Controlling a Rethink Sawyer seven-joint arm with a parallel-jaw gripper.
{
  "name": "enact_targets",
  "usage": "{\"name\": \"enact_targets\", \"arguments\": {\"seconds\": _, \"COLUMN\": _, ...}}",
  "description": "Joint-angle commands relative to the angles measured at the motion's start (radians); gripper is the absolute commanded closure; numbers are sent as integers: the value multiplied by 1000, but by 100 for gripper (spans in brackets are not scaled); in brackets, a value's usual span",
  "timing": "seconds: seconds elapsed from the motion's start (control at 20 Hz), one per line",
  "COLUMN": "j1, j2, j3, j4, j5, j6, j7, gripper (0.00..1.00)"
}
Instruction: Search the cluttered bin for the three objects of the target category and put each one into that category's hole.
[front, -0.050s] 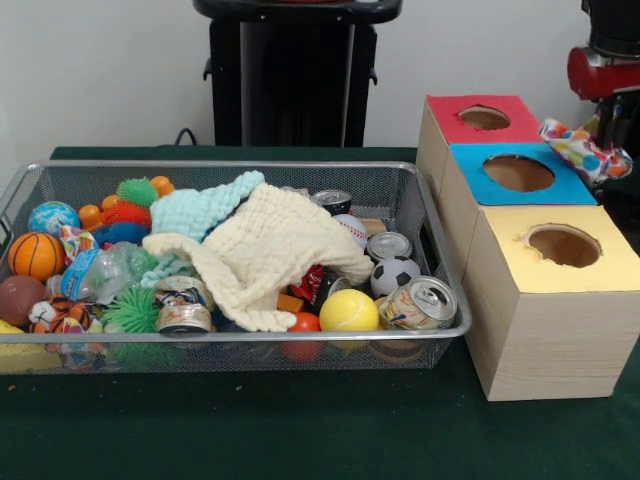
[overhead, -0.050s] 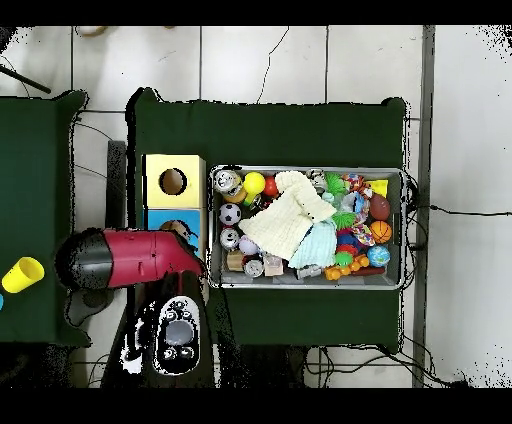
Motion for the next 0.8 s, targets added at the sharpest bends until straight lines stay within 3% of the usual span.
{"name": "enact_targets", "arguments": {"seconds": 0.05, "j1": 17, "j2": -65, "j3": -34, "j4": -70, "j5": 70, "j6": 252, "j7": 346, "gripper": 100}}
{"name": "enact_targets", "arguments": {"seconds": 0.6, "j1": 22, "j2": -78, "j3": -60, "j4": -185, "j5": 79, "j6": 444, "j7": 378, "gripper": 100}}
{"name": "enact_targets", "arguments": {"seconds": 0.7, "j1": 0, "j2": -69, "j3": -54, "j4": -201, "j5": 65, "j6": 460, "j7": 344, "gripper": 100}}
{"name": "enact_targets", "arguments": {"seconds": 0.8, "j1": -43, "j2": -67, "j3": -30, "j4": -164, "j5": 69, "j6": 423, "j7": 265, "gripper": 100}}
